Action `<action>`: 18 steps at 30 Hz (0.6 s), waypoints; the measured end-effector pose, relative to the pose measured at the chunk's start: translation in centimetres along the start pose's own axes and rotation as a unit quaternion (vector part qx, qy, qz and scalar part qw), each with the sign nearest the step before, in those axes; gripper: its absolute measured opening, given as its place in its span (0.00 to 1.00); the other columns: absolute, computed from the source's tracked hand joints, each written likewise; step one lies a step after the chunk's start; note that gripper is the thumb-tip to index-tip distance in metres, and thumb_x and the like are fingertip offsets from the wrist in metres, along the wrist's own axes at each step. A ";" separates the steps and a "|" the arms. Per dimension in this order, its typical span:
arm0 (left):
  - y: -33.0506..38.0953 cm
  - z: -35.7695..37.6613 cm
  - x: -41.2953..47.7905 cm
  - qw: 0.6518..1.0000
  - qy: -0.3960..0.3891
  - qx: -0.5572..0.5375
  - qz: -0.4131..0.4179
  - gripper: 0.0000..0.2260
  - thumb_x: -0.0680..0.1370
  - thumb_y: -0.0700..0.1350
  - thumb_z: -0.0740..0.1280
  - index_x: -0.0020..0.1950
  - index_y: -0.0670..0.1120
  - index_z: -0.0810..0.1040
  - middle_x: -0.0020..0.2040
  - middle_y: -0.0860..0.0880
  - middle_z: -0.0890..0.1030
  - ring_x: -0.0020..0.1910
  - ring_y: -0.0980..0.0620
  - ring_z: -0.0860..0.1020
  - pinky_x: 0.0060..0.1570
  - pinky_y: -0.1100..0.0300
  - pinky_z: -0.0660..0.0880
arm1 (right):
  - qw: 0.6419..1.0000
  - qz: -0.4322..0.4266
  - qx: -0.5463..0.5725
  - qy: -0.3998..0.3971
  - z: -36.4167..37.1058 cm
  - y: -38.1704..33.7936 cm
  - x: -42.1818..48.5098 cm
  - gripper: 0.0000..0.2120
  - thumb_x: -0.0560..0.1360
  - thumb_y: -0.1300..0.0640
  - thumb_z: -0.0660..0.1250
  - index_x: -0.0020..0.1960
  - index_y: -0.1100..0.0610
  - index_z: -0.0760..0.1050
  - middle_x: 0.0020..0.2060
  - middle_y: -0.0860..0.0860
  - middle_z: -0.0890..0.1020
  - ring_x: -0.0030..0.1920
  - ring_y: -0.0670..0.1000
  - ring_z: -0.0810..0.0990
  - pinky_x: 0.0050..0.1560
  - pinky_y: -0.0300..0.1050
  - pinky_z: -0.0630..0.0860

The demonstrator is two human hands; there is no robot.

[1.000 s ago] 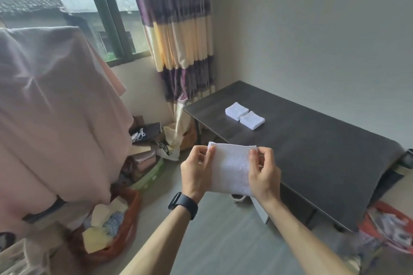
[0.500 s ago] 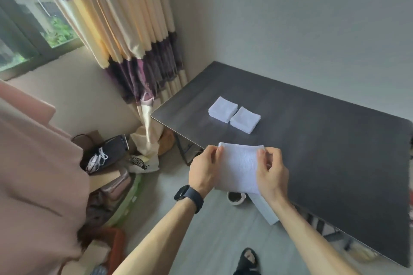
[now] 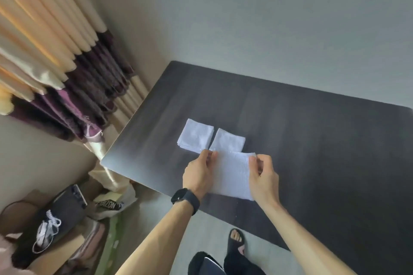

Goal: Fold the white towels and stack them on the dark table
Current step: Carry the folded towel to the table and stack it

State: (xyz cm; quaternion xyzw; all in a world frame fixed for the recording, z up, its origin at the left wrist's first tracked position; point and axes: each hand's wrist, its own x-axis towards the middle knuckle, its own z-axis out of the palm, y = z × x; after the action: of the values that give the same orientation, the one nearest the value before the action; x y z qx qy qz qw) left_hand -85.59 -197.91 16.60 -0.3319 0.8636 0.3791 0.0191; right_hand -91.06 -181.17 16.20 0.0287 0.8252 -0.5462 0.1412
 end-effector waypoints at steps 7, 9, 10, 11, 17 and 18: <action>-0.9 2.3 10.5 0.995 -0.075 0.063 0.004 0.11 0.83 0.59 0.53 0.55 0.57 0.71 0.44 0.56 0.79 0.41 0.51 0.77 0.38 0.57 0.73 | 0.996 0.080 -0.020 0.024 5.0 1.3 7.5 0.11 0.83 0.45 0.56 0.53 0.51 0.70 0.41 0.45 0.79 0.41 0.48 0.77 0.37 0.43 0.73; -1.6 3.4 13.3 0.992 -0.094 0.086 0.021 0.10 0.83 0.56 0.53 0.55 0.55 0.71 0.42 0.56 0.78 0.38 0.54 0.76 0.34 0.58 0.69 | 0.994 0.098 -0.045 0.031 6.3 2.0 9.5 0.11 0.83 0.45 0.54 0.55 0.51 0.69 0.44 0.45 0.78 0.42 0.44 0.77 0.33 0.39 0.70; -2.0 3.9 14.6 0.990 -0.103 0.091 0.026 0.09 0.83 0.55 0.53 0.55 0.55 0.70 0.41 0.55 0.78 0.38 0.53 0.76 0.34 0.57 0.70 | 0.992 0.108 -0.056 0.035 7.0 2.3 10.3 0.11 0.83 0.45 0.54 0.56 0.51 0.68 0.45 0.45 0.78 0.42 0.43 0.77 0.32 0.38 0.69; -2.3 4.4 15.9 0.988 -0.115 0.095 0.029 0.09 0.83 0.55 0.53 0.54 0.55 0.70 0.40 0.54 0.78 0.38 0.50 0.77 0.35 0.55 0.72 | 0.990 0.117 -0.062 0.039 7.6 2.8 11.1 0.11 0.83 0.45 0.54 0.56 0.51 0.68 0.45 0.46 0.78 0.42 0.42 0.77 0.32 0.37 0.69; -4.0 7.1 21.5 0.969 -0.162 0.171 0.073 0.06 0.84 0.51 0.49 0.54 0.52 0.63 0.40 0.49 0.79 0.40 0.44 0.78 0.42 0.48 0.78 | 0.979 0.159 -0.103 0.075 11.0 4.9 15.1 0.10 0.84 0.46 0.53 0.56 0.50 0.67 0.42 0.46 0.79 0.40 0.43 0.77 0.32 0.38 0.68; -4.2 7.5 22.0 0.967 -0.166 0.176 0.082 0.06 0.84 0.51 0.48 0.54 0.51 0.62 0.39 0.49 0.79 0.39 0.44 0.78 0.42 0.48 0.77 | 0.978 0.161 -0.108 0.081 11.3 5.2 15.6 0.10 0.84 0.46 0.53 0.56 0.51 0.68 0.42 0.47 0.80 0.40 0.42 0.77 0.33 0.38 0.68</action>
State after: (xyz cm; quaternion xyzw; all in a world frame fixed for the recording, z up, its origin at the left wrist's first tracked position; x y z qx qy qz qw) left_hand -101.89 -207.26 2.27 -0.1841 0.9257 0.2708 0.1894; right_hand -102.68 -191.02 3.32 0.1905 0.8725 -0.4197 0.1620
